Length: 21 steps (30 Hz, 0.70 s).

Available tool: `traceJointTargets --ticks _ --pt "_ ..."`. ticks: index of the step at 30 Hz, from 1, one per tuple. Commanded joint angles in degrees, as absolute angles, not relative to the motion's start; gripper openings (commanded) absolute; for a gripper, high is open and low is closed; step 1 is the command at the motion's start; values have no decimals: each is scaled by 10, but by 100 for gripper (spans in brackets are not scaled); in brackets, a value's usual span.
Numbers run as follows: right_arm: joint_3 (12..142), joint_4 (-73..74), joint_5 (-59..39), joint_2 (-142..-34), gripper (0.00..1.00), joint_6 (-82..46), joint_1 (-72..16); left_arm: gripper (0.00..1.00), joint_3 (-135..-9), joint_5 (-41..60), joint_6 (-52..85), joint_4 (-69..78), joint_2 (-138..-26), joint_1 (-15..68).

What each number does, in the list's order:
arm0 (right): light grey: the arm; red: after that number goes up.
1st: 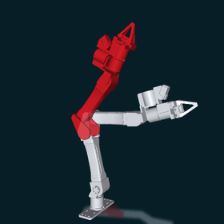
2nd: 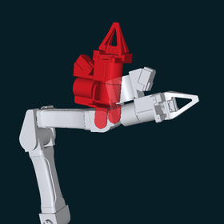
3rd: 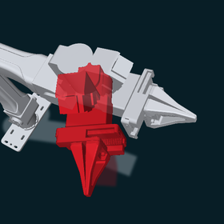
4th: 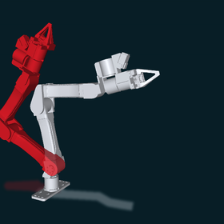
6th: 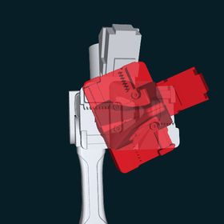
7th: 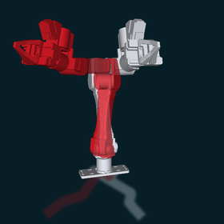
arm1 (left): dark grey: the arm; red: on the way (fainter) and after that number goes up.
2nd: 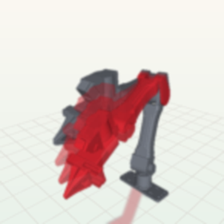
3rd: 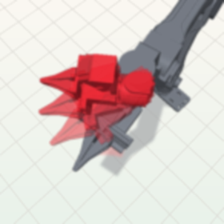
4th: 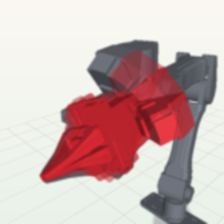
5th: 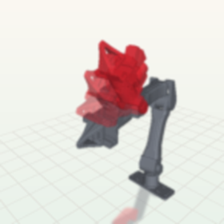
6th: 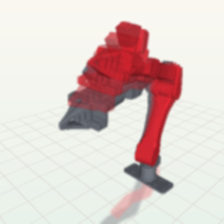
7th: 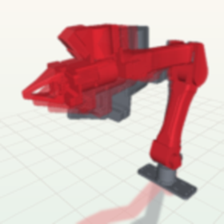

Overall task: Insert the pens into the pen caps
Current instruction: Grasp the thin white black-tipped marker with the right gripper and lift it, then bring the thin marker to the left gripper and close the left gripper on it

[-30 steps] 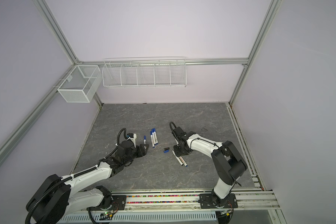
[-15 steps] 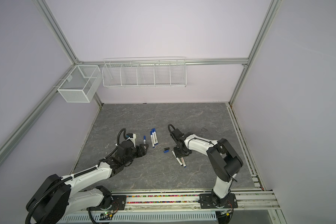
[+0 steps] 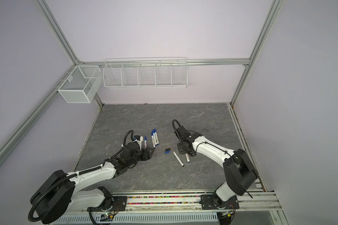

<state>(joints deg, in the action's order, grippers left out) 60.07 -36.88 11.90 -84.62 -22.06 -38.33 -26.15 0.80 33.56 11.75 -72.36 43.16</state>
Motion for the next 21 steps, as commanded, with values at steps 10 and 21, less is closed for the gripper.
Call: traceJointTargets --ticks 10,21 --pt "507 -73 -96 -728 6 -331 -387 67 -309 122 211 220 -754 532" --pt "497 -40 -202 -736 7 -320 -395 65 -376 112 192 219 -817 531"
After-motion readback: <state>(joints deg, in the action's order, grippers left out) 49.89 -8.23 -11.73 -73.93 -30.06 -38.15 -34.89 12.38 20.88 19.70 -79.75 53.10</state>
